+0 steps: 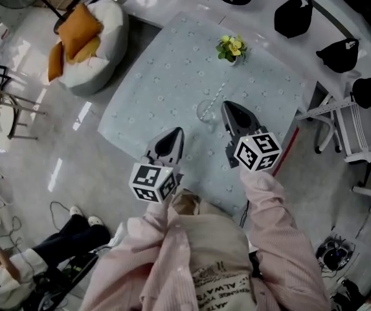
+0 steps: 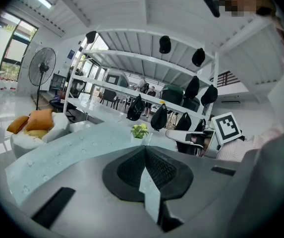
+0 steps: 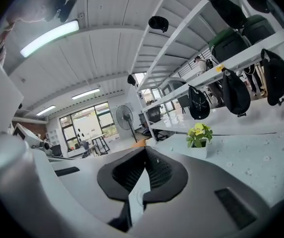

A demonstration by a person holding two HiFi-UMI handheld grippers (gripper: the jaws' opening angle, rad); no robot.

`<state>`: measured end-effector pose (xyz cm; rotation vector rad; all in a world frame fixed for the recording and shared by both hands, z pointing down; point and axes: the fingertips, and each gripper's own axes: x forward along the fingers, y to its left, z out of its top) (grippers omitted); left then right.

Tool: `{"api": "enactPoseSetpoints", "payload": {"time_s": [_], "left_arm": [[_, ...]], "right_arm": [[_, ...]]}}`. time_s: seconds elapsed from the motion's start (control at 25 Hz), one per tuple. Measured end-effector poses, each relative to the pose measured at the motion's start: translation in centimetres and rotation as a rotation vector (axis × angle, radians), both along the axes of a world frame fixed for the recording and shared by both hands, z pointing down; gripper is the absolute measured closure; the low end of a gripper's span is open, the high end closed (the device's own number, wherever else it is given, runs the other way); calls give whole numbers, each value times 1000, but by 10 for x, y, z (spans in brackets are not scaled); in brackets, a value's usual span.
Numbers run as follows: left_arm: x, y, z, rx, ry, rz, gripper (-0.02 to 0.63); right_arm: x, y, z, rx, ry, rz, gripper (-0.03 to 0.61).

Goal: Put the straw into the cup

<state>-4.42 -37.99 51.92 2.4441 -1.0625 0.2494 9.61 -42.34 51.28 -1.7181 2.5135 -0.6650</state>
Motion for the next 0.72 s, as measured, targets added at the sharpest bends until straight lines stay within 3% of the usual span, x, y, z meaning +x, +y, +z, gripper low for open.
{"api": "enactPoseSetpoints", "payload": {"time_s": [0.72], "left_arm": [[-27,16,-96,253,0,-17,614]], "right_arm": [[10,54,-91,184,40,4,578]]}}
